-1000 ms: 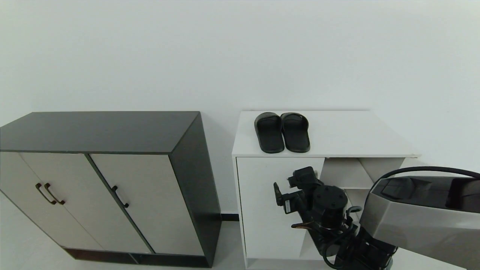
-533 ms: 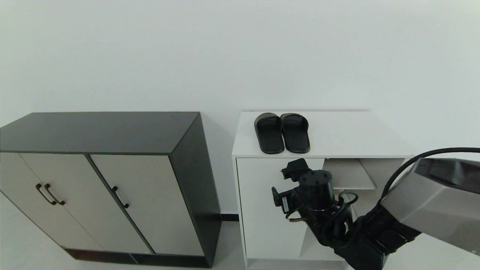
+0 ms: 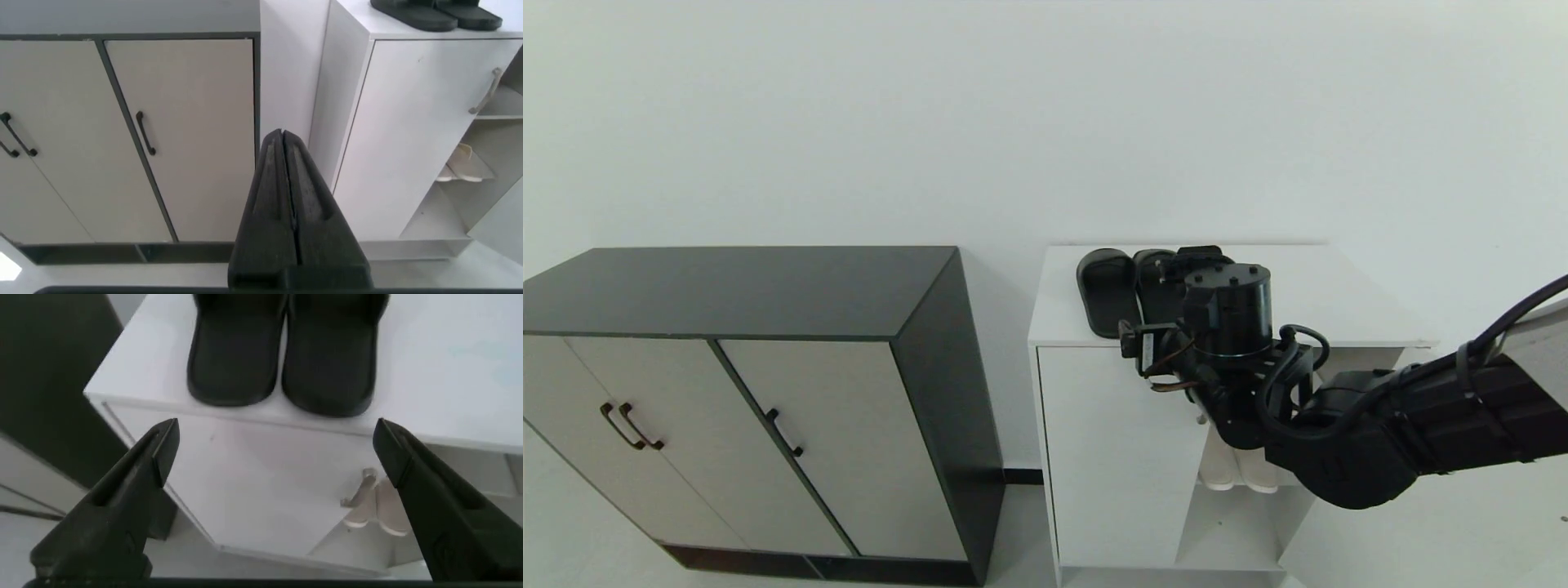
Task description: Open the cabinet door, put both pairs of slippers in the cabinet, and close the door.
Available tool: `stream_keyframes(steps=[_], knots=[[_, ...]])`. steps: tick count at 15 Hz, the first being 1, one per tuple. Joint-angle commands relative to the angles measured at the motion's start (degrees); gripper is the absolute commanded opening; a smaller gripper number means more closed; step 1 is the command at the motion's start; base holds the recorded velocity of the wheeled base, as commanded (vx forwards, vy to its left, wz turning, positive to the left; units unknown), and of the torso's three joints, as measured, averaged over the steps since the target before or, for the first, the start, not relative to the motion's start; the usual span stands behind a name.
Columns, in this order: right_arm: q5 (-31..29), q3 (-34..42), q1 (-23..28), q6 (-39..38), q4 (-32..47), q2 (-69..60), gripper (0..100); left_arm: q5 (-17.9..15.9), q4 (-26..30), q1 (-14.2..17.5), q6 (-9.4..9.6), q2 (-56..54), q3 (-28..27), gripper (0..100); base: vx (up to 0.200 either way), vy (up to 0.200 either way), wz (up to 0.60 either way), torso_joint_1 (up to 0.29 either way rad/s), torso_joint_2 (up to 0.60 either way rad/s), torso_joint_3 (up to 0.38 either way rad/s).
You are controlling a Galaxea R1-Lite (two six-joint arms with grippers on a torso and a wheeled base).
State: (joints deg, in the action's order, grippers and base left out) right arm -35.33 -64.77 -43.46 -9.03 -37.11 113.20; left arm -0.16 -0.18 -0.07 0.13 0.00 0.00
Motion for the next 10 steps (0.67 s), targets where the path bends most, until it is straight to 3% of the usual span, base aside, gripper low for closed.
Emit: stream_keyframes(steps=[1, 8, 10], knots=[[0.0, -0.53, 0.39, -0.02, -0.07, 0.53, 100, -0.02, 0.01, -0.01, 0.04, 0.09, 0.0, 0, 0.2, 0.0, 0.0, -0.012, -0.02, 0.007], [0.0, -1.68, 0.92, -0.63, -0.95, 5.63, 100, -0.02, 0.01, -0.01, 0.04, 0.09, 0.0, 0, 0.2, 0.0, 0.0, 0.008, 0.0, -0.001], [0.08, -3.52, 1.62, -0.63, -1.12, 7.56, 100, 0.07, 0.01, -0.01, -0.05, 0.09, 0.0, 0, 0.0, 0.0, 0.0, 0.0, 0.0, 0.0]])
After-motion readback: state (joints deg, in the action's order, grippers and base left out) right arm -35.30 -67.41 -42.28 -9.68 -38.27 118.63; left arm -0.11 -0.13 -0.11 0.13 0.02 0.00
